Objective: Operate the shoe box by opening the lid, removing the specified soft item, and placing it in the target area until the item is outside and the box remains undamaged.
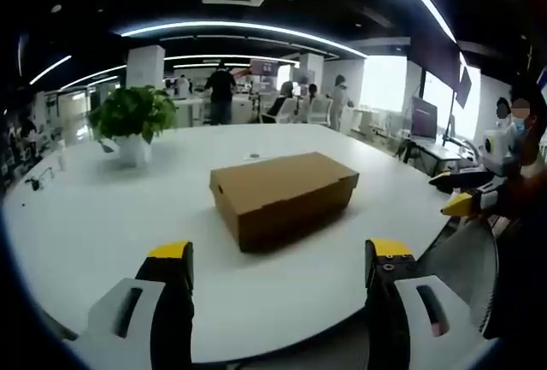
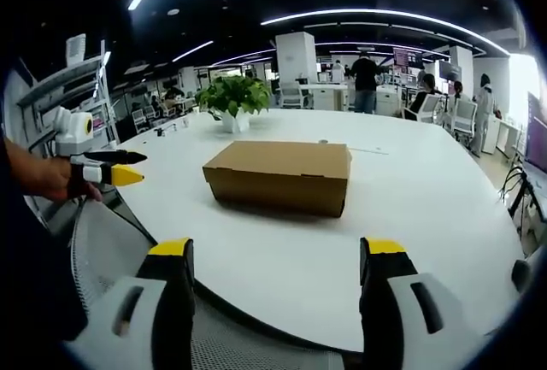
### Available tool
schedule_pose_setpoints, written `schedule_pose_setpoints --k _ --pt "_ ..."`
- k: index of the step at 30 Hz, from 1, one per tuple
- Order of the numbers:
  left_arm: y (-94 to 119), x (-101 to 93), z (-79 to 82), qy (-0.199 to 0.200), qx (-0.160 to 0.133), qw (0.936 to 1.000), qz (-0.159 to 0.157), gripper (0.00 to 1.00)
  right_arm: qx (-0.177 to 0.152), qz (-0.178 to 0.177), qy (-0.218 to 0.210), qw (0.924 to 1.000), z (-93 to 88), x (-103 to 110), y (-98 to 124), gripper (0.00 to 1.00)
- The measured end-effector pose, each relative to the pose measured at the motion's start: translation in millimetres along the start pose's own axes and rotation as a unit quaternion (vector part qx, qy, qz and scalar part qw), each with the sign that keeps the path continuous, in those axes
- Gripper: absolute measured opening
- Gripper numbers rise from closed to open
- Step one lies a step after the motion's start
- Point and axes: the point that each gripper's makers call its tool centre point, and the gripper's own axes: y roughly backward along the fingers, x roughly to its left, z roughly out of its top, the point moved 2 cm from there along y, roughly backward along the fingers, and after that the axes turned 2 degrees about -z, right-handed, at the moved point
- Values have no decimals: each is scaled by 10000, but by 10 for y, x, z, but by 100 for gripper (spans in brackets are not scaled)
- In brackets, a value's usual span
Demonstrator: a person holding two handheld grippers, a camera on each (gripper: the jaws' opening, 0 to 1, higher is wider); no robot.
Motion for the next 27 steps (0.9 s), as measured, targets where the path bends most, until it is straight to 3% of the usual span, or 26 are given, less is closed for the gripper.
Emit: schedule_pose_setpoints --k 27 --pt "-37 121 -72 19 -49 10000 25 83 -63 -32 -32 10000 11 -18 10 75"
